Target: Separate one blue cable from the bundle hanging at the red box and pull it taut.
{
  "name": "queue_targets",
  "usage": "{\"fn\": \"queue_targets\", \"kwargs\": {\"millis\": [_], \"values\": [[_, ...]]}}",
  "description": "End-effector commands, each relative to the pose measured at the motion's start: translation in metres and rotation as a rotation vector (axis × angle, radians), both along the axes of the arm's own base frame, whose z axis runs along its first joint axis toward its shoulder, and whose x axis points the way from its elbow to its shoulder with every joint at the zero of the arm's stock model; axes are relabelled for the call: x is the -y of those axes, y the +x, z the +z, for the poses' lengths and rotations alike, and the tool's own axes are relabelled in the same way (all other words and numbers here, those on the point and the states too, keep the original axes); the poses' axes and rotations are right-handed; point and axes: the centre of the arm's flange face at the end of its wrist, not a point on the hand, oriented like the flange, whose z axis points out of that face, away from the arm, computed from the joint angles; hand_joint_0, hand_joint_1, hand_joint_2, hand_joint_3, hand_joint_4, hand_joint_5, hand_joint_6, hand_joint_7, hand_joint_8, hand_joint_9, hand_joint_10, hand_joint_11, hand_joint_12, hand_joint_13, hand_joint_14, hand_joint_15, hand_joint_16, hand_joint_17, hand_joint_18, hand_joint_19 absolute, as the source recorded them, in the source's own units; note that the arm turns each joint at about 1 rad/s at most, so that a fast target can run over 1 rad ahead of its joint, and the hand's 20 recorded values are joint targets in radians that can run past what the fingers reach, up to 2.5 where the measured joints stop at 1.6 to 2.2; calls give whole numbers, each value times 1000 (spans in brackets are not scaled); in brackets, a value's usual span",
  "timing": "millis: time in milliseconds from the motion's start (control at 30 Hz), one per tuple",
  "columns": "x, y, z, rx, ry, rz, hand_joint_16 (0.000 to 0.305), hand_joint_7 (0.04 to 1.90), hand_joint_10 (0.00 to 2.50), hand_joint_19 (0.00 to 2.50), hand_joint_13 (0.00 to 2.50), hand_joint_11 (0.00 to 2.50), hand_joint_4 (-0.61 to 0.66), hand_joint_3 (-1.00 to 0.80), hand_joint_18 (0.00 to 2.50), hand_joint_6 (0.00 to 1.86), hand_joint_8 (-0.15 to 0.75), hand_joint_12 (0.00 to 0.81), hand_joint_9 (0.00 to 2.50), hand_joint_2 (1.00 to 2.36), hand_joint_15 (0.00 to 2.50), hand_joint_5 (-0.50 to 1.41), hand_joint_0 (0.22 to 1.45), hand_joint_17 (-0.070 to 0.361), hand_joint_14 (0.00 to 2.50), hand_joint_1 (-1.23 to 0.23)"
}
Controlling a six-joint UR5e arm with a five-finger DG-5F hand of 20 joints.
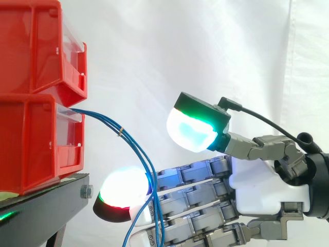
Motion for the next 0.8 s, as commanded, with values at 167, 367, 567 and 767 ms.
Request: {"fn": "queue_targets", "kwargs": {"millis": [167,367,567,767], "values": [[0,1,1,11,8,4,34,1002,10,350,600,351,223,-365,510,503,266,309,586,1009,284,-166,649,77,10,-652],[-1,2,1,19,9,9,34,1000,10,359,609,359,225,-385,516,503,266,309,593,1007,289,-164,640,77,10,-652],[-1,3,3,28,12,6,34,1004,12,362,623,367,231,-383,519,503,269,308,609,1007,292,-161,640,77,11,-651],[0,4,4,39,13,5,34,999,10,364,640,379,230,-400,528,503,270,306,616,1006,302,-160,636,76,11,-650]]}}
